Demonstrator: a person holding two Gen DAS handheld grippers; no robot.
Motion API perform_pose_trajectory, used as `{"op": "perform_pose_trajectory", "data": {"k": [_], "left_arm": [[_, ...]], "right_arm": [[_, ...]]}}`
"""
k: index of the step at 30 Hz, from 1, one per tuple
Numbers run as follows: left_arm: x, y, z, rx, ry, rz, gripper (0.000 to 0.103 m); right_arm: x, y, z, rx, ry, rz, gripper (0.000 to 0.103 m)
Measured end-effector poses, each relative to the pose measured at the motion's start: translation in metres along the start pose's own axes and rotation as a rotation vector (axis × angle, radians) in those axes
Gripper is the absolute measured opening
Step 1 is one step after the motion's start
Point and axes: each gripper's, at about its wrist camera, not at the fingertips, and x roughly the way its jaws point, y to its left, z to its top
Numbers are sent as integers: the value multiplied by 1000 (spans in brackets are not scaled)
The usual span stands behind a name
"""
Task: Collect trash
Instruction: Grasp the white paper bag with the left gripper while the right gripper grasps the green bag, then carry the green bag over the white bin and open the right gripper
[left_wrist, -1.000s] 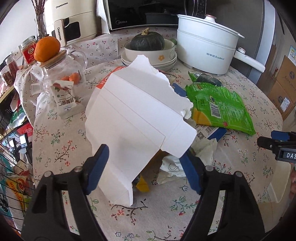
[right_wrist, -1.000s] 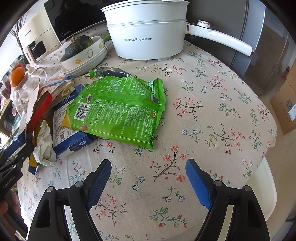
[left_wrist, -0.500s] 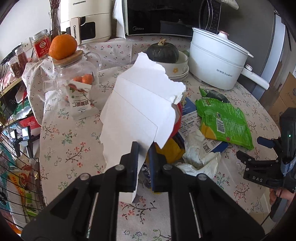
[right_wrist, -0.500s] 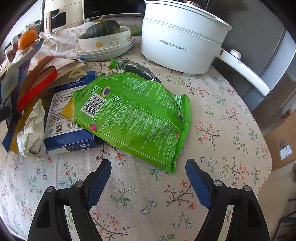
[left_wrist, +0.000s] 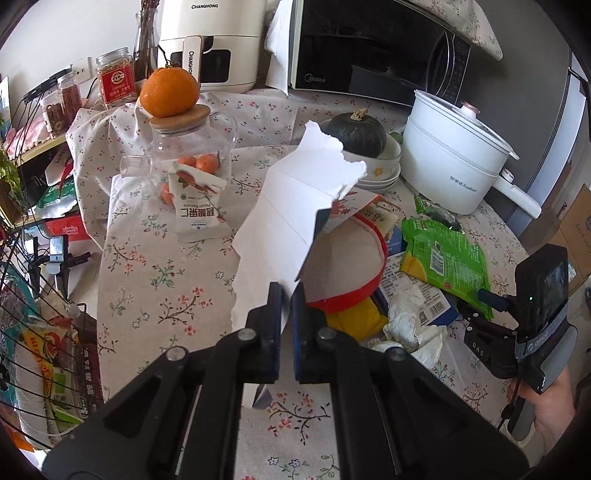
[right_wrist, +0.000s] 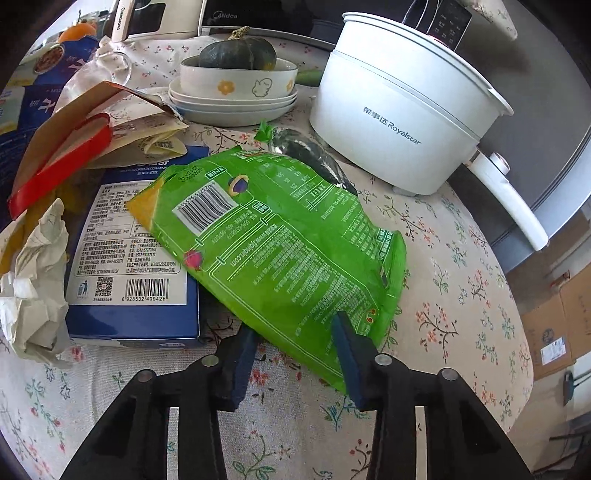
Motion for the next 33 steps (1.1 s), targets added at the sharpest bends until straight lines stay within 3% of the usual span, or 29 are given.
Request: {"op": "perform_pose_trajectory", "data": {"k": [1, 3, 9, 18, 33], "left_arm": [[-1, 1, 0, -4, -3, 1, 5], [-3, 3, 1, -11, -11, -1, 4], [-13, 6, 3, -36, -40, -9, 2], [-35, -2, 6, -41, -107, -36, 2], [-71, -23, 6, -43, -245, -55, 1]], "right_arm": [[-1, -2, 0, 7, -3, 0, 32], [-5, -10, 2, 32, -15, 11, 16], [-31, -39, 7, 167, -54, 87, 4], [-66, -65, 0, 255, -77, 162, 2], [-112, -108, -27, 312, -116, 137, 2]]}}
